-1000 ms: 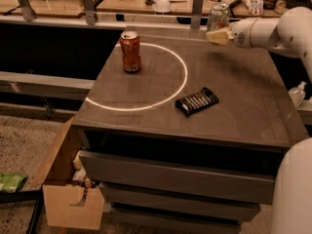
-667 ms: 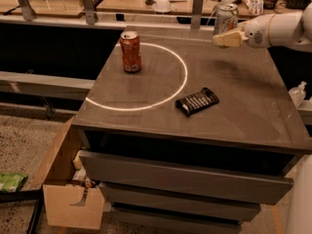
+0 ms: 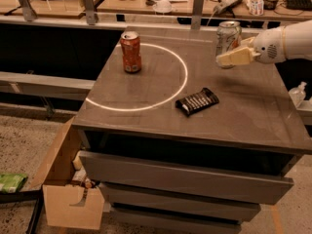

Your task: Move 7up can near rxbar chocolate

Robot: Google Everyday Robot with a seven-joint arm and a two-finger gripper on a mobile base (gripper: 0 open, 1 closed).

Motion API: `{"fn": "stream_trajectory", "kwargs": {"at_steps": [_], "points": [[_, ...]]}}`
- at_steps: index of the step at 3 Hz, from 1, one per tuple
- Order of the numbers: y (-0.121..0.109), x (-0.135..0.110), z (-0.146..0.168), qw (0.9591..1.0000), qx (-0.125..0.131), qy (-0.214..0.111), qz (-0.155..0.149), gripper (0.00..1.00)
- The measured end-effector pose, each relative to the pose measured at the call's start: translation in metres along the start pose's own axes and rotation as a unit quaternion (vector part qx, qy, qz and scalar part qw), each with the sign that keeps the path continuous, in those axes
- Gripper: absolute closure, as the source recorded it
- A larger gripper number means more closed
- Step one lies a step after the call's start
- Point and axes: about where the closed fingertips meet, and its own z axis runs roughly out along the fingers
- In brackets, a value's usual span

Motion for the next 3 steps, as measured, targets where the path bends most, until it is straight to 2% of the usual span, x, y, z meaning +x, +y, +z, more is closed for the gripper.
{"fn": "stream_trajectory", "kwargs": {"at_steps": [1,2,3], "points": [[0.02,0.011,0.002,0.9997,0.021,-0.003,0.015,0.87],[0.035,0.026,0.014,0.9978,0.055,-0.014,0.033,0.63],[0.034,0.039,0.032,0.9942,0.091,-0.037,0.043,0.39]]}}
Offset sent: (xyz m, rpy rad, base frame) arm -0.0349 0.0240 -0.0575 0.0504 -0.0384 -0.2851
